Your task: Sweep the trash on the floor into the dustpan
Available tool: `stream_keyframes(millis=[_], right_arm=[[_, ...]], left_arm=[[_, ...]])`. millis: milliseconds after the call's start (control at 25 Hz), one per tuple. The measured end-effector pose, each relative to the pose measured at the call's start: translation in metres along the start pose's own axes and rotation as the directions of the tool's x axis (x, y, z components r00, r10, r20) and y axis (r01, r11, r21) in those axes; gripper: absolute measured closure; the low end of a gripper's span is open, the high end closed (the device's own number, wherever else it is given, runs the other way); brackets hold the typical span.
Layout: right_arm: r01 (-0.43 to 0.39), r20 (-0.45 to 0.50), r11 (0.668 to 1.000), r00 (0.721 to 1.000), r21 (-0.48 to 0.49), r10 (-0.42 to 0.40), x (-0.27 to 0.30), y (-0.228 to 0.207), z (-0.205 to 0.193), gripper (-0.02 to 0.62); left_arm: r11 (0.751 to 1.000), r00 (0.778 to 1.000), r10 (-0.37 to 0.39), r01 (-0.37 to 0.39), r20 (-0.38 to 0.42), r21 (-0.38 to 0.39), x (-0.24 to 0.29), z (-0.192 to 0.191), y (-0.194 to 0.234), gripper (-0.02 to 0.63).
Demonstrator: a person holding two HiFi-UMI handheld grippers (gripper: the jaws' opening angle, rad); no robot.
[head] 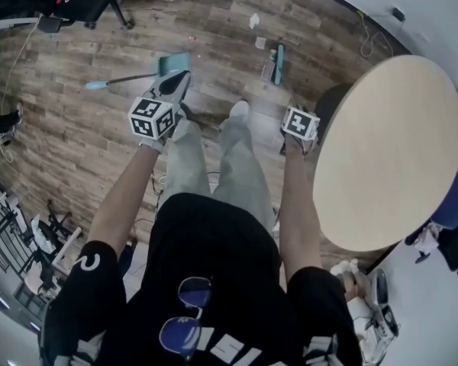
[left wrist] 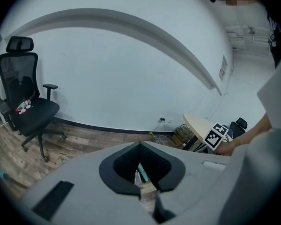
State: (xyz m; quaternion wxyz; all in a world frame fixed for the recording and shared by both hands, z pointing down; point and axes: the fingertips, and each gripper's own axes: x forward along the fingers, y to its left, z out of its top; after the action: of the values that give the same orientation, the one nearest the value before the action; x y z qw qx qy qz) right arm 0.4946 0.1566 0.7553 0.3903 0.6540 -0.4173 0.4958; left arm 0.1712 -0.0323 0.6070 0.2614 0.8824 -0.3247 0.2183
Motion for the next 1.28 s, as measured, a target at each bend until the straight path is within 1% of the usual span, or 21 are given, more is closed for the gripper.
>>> stream_keyframes(millis=[240, 440, 520, 560, 640, 680, 720, 840, 1040, 1200, 1280], right_arm=[[-0.004, -0.017, 1.0, 1.0, 0.001, 0.004, -0.004, 0.012, -0.016, 0.511], [0.021, -0.044, 1.0, 0.999, -0.019, -0.022, -0.014, 0.026, -0.028, 0.511], [0.017, -0.04, 0.999, 0.999, -0.029, -0.018, -0.015, 0.035, -0.029, 0.511], [-0.01, -0.031, 1.0, 0.999, -0.028, 0.009, -0.015, 0.045, -0.028, 0.511], [-0.129, 0.012, 0.992, 0.992, -0.013, 0.129, -0.013, 0.081, -0.024, 0.511], [-0.16, 0.02, 0.987, 0.987, -0.013, 0.16, -0.013, 0.094, -0.024, 0.511], [-0.171, 0.021, 0.985, 0.985, -0.016, 0.172, -0.014, 0.103, -0.025, 0.511], [-0.261, 0.057, 0.965, 0.964, -0.02, 0.261, -0.014, 0.146, -0.022, 0.511], [-0.274, 0.033, 0.96, 0.961, -0.057, 0.276, -0.019, 0.198, -0.031, 0.511], [-0.304, 0.05, 0.949, 0.95, -0.083, 0.308, -0.025, 0.249, -0.031, 0.511], [-0.3, 0.043, 0.949, 0.951, -0.096, 0.305, -0.026, 0.268, -0.035, 0.511]], left_arm=[[0.999, 1.0, 0.02, -0.02, 0.014, -0.028, -0.014, -0.012, 0.009, 0.608], [0.997, 0.998, 0.05, -0.048, 0.031, -0.054, -0.036, -0.021, 0.028, 0.609], [0.996, 0.997, 0.065, -0.062, 0.036, -0.063, -0.045, -0.025, 0.037, 0.609], [0.995, 0.997, 0.073, -0.07, 0.038, -0.068, -0.049, -0.027, 0.043, 0.609], [0.993, 0.995, 0.09, -0.086, 0.043, -0.08, -0.06, -0.032, 0.053, 0.609], [0.992, 0.994, 0.098, -0.094, 0.045, -0.086, -0.065, -0.035, 0.059, 0.609], [0.991, 0.993, 0.105, -0.1, 0.046, -0.092, -0.071, -0.038, 0.064, 0.609], [0.987, 0.991, 0.121, -0.115, 0.051, -0.109, -0.088, -0.044, 0.081, 0.609], [0.982, 0.988, 0.14, -0.132, 0.06, -0.132, -0.116, -0.053, 0.113, 0.609], [0.98, 0.987, 0.15, -0.14, 0.064, -0.145, -0.142, -0.06, 0.139, 0.609], [0.978, 0.986, 0.155, -0.144, 0.063, -0.15, -0.154, -0.064, 0.151, 0.608]])
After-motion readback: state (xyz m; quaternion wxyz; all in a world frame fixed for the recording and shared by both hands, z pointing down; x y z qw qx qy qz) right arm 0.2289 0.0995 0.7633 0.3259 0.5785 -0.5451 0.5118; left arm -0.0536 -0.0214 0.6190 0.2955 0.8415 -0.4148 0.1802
